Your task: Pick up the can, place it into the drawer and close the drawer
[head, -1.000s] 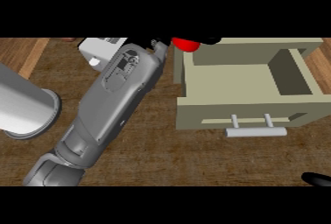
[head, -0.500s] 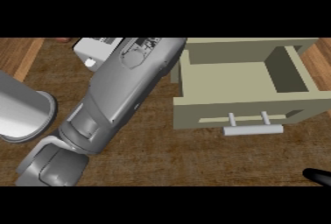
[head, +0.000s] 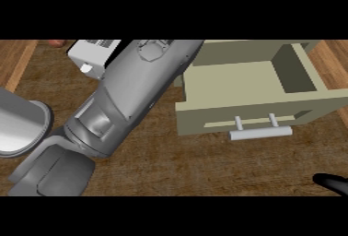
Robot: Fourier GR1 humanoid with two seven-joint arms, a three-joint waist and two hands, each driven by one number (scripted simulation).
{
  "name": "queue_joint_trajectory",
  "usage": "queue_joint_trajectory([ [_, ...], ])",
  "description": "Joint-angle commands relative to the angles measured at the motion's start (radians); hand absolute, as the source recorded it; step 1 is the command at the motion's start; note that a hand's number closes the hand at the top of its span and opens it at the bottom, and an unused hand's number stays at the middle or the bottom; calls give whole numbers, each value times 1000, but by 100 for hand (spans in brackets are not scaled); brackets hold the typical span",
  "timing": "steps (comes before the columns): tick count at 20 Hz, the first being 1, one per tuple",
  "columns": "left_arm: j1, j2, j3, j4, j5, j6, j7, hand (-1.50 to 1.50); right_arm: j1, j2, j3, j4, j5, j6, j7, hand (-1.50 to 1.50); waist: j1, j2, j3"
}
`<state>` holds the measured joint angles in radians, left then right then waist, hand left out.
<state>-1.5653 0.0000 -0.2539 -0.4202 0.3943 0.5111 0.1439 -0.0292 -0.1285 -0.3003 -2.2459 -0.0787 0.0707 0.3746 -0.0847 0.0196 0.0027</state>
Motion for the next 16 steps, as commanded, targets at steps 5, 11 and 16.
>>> queue_joint_trajectory([
  [5, -24, 0, -57, 77, 62, 110, -53, -150, -28, -20, 11, -21, -14, 9, 34, -150, -30, 5, 1],
  [11, -60, 0, -63, 122, 80, 124, -68, -150, -57, -70, 20, 13, 69, 25, -8, -150, -17, 7, 1],
  [16, -51, 0, -44, 115, 146, 151, -91, -150, -72, -91, 83, 31, 139, 64, -90, -150, -35, 15, 2],
])
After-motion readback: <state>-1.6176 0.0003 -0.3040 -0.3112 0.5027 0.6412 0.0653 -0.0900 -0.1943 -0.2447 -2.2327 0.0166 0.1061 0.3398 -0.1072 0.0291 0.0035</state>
